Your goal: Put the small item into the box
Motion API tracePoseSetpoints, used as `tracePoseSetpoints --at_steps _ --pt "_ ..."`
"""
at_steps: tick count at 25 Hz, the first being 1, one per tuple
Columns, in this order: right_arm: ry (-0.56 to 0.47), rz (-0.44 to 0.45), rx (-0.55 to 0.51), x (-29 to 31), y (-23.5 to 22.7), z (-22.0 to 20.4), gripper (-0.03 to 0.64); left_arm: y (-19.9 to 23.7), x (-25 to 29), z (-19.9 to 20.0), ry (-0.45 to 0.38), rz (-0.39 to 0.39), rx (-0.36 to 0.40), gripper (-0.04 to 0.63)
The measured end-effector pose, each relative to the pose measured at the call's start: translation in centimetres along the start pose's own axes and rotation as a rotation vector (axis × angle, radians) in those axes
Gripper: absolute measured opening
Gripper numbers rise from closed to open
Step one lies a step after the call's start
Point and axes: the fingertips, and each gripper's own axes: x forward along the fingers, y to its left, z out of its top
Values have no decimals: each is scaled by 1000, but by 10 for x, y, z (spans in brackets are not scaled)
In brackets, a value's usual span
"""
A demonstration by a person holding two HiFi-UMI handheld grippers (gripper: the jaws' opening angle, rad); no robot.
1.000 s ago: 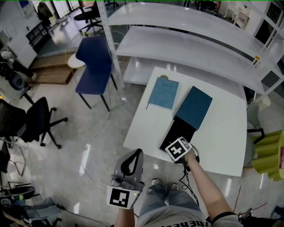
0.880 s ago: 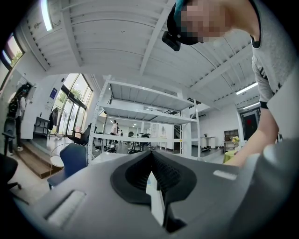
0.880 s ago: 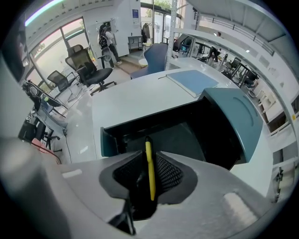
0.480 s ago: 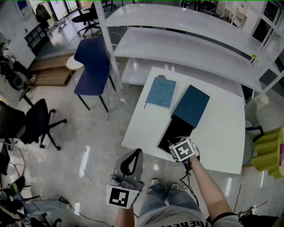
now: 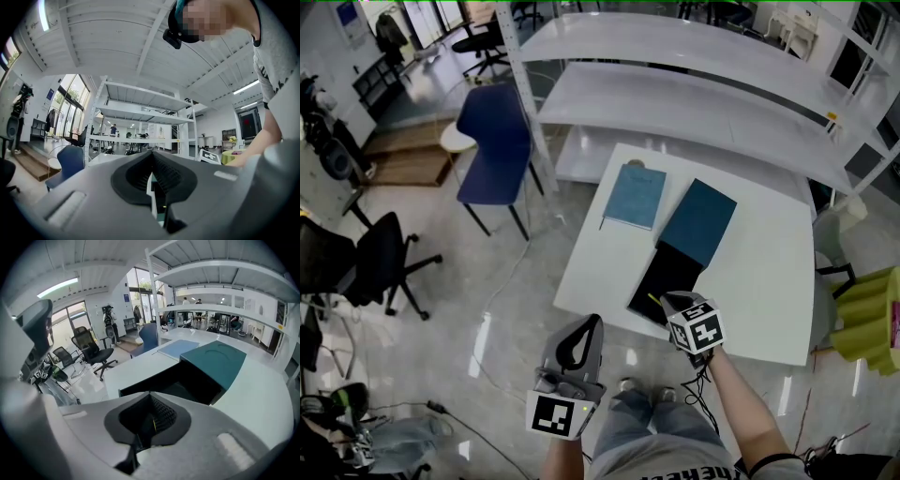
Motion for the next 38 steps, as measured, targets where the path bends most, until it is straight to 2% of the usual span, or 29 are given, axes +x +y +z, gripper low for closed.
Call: tracePoseSetpoints --at_steps 11,20,28,38 --pt "-181 -1 -23 -45 6 7 2 -22 3 9 -1 2 40 16" --pt "-257 -15 -38 -82 5 7 3 -46 5 17 -3 -15 59 15" --pt "-327 8 -14 -116 10 10 3 -65 1 26 -20 -14 72 15" --pt "-444 5 -49 -159 19 21 3 -88 -4 35 -38 -19 86 14"
